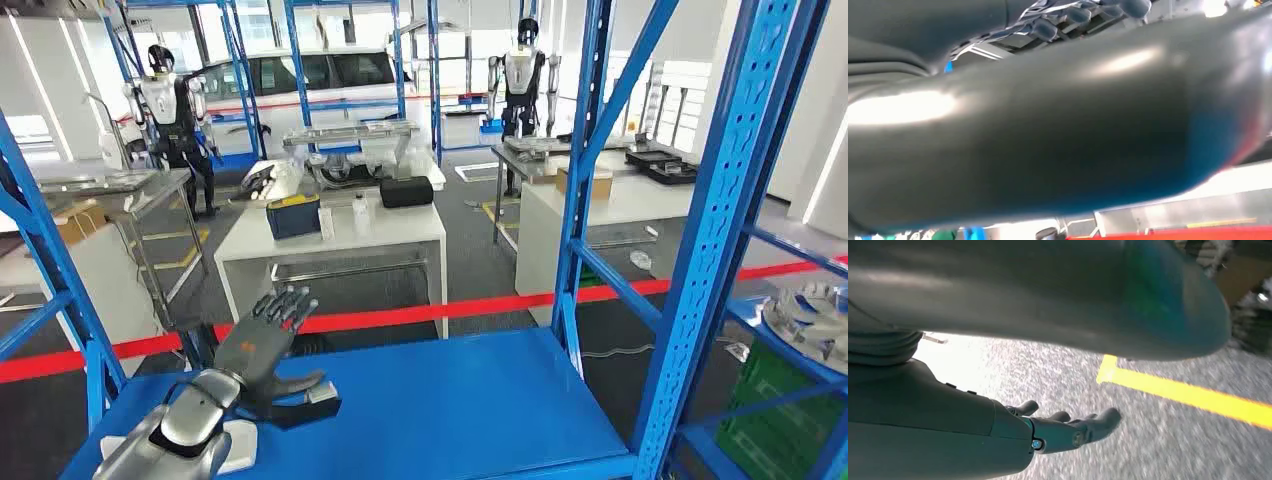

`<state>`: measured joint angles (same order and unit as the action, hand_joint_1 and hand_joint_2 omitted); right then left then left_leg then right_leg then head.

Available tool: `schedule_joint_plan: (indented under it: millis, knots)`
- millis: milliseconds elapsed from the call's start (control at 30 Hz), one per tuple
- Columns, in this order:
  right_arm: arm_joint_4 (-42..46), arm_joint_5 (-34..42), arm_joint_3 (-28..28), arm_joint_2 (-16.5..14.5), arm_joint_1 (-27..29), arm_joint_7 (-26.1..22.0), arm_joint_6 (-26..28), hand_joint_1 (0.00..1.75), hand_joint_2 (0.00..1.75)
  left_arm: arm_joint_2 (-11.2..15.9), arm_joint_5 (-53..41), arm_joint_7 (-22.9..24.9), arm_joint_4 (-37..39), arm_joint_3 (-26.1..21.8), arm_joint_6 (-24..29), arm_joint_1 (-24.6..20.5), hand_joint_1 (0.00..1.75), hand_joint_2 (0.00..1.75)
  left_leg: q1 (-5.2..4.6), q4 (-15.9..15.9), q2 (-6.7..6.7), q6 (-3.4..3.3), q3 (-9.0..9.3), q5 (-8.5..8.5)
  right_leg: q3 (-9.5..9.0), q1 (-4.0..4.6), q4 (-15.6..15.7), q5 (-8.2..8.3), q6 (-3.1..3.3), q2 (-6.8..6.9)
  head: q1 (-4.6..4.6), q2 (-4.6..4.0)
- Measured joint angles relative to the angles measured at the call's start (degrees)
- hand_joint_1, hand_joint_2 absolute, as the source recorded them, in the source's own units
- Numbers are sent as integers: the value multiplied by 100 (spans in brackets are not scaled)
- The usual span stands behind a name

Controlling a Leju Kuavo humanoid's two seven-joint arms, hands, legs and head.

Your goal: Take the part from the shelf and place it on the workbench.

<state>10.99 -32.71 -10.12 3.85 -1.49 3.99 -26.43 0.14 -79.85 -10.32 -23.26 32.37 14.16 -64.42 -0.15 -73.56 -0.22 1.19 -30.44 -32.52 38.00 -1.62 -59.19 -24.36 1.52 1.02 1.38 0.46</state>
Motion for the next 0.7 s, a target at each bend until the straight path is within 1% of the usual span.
schedule_joint_plan:
  millis: [67, 100, 133, 167, 200, 267, 300, 333, 367, 400, 433, 467, 500, 533, 567, 600, 633, 667, 700]
  knots:
    - [-1, -19, 0, 0, 0, -3, 0, 0, 0, 37, 7, 28, 26, 0, -89, 24, 0, 0, 10, -116, 0, 14, -304, -299, -180, -4, 20, -123, -6, -31, 2, 0]
    - [-1, -38, 0, 0, -1, -5, 0, 0, 0, 75, 21, 60, 54, 0, -184, 41, 0, 0, 16, -176, 0, 22, -585, -571, -361, -11, 36, -249, -13, -60, 3, 0]
    - [-2, -57, 0, -1, -1, -4, 0, 0, 0, 122, 50, 98, 82, 0, -299, 50, 0, 0, 21, -105, 0, 23, -819, -786, -549, -22, 49, -381, -22, -89, 3, 0]
    - [-2, -72, 0, -3, -3, -1, 0, 0, 0, 172, 91, 140, 112, -1, -429, 51, 0, 0, 22, 77, 1, 18, -1000, -845, -737, -37, 58, -515, -34, -115, 4, 0]
    - [-2, -84, -1, -7, -5, 3, 0, 0, 0, 231, 144, 177, 144, -5, -556, 48, 0, 0, 21, 366, 6, 8, -1116, -631, -907, -55, 66, -648, -52, -137, 4, 0]
    - [-10, -94, -3, -15, -4, 9, 0, 0, 0, 372, 274, 212, 244, -40, -755, 50, 0, 0, 14, 1126, 54, -27, -1259, 463, -1190, -76, 81, -885, -110, -197, 11, -1]
    - [-14, -103, -5, -20, -7, 14, 0, 0, 0, 448, 336, 208, 294, -73, -811, 55, 0, 0, 0, 1402, 70, -47, -1284, 946, -1294, -67, 105, -995, -150, -221, 10, -1]
    - [-18, -115, -8, -22, -6, 16, 0, 0, 0, 509, 388, 202, 333, -110, -847, 69, 0, 0, -3, 1571, 70, -65, -1288, 1247, -1405, -58, 110, -1060, -190, -241, 15, -1]
    - [-18, -127, -10, -25, -4, 15, 0, 0, 0, 556, 424, 202, 352, -146, -870, 79, 0, 0, -6, 1617, 55, -76, -1267, 1289, -1485, -40, 92, -1071, -230, -250, 17, -1]
    - [-17, -139, -14, -25, 2, 18, 0, 0, 0, 585, 454, 202, 358, -179, -899, 90, 0, 0, 10, 1619, 24, -90, -1172, 1331, -1517, -30, 1, -1035, -263, -235, 15, 2]
    - [-17, -147, -19, -25, 9, 16, 0, 0, 0, 604, 484, 197, 366, -208, -923, 103, 0, 0, 31, 1634, 6, -109, -1076, 1354, -1502, -30, -194, -962, -285, -219, 19, 3]
    - [-17, -158, -25, -24, 6, 17, 0, 0, 0, 622, 547, 160, 381, -243, -954, 116, 0, 0, 39, 1643, -4, -136, -975, 1357, -1388, -20, -453, -920, -298, -198, 14, 5]
    - [-17, -172, -33, -25, -6, 24, 0, 0, 0, 640, 658, 66, 396, -302, -981, 146, 0, 0, 42, 1652, -16, -169, -877, 1337, -1220, -13, -760, -972, -302, -179, 10, 7]
    - [-17, -187, -40, -25, -19, 34, -3, 0, 0, 655, 798, -71, 408, -373, -998, 190, 0, 0, 27, 1655, -29, -197, -801, 1269, -1027, 5, -1028, -1125, -296, -162, 10, 7]
    - [-17, -205, -47, -26, -33, 49, -5, 0, 0, 665, 954, -234, 417, -461, -1007, 241, 0, 0, 11, 1657, -44, -223, -745, 1210, -828, 27, -1220, -1353, -289, -155, 8, 7]
    - [-17, -222, -51, -26, -41, 64, -8, 0, 0, 674, 1089, -381, 420, -552, -1002, 294, 0, 0, -5, 1653, -62, -240, -703, 1157, -660, 46, -1323, -1586, -283, -153, 9, 7]
    - [-17, -243, -54, -26, -45, 80, -10, 0, 0, 676, 1183, -492, 421, -634, -975, 345, 0, 0, -21, 1637, -83, -251, -674, 1106, -542, 63, -1298, -1712, -272, -152, 9, 7]
    - [-17, -264, -57, -26, -46, 88, -10, 0, 0, 676, 1249, -576, 417, -714, -916, 396, 0, 0, -35, 1614, -103, -257, -651, 1059, -486, 77, -1143, -1655, -255, -152, 9, 7]
    - [-17, -290, -59, -26, -46, 93, -11, 0, 0, 678, 1293, -638, 409, -792, -825, 446, 0, 0, -46, 1581, -120, -255, -635, 1018, -490, 91, -863, -1415, -231, -152, 9, 7]
